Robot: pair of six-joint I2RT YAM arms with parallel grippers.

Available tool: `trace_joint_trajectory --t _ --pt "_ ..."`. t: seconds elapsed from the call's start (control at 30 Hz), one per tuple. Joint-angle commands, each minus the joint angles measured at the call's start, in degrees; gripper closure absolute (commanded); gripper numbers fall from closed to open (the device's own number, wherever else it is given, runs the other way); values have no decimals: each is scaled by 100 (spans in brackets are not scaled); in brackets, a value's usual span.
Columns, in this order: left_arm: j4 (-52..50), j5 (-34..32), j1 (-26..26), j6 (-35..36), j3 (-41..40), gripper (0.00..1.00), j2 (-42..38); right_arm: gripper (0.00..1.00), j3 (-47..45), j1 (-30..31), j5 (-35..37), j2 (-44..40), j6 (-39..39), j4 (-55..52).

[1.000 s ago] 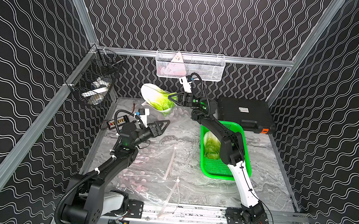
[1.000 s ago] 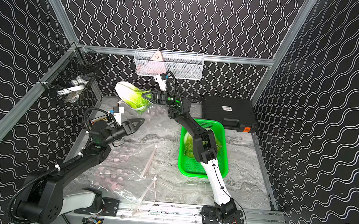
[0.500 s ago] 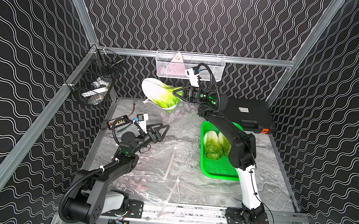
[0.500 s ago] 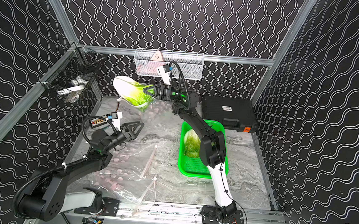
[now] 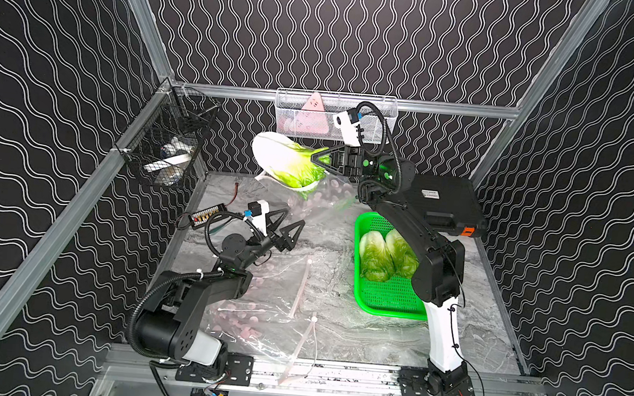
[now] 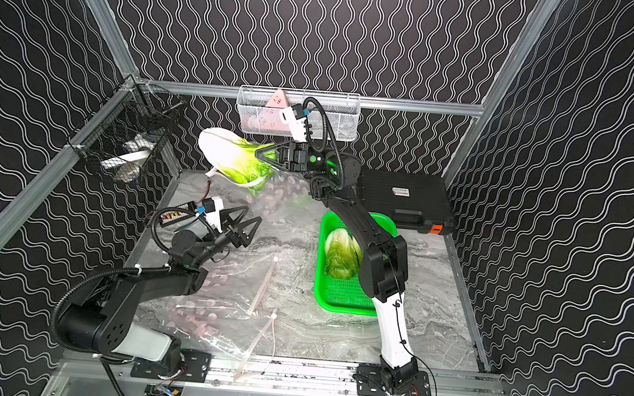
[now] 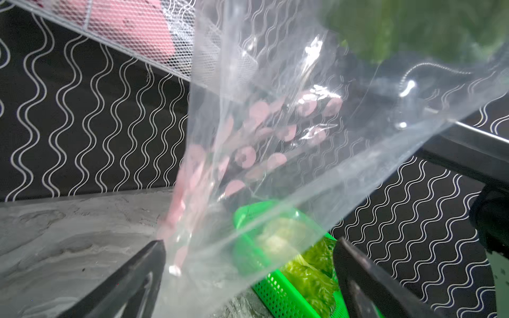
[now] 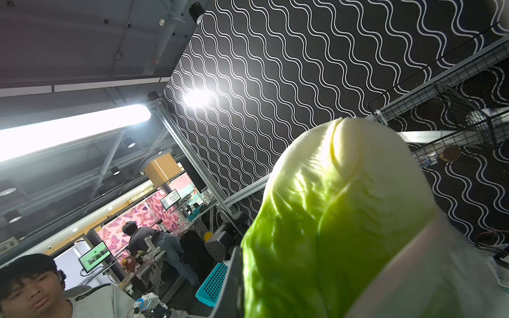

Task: Open the zip-top bag and take out the chinese cabbages
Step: Place the Chinese cabbage in the basket.

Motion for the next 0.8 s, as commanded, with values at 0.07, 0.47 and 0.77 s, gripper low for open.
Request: trace_joint_trajectory --t 0.07,0.47,0.77 --pt "739 148 2 644 163 1 -144 100 -274 4 -212 -358 -240 -325" --pt "803 755 -445 427 1102 62 677 100 234 35 366 33 1074 845" --pt "-259 536 -704 751 1097 100 833 100 -74 633 -778 -141 -1964 -2686"
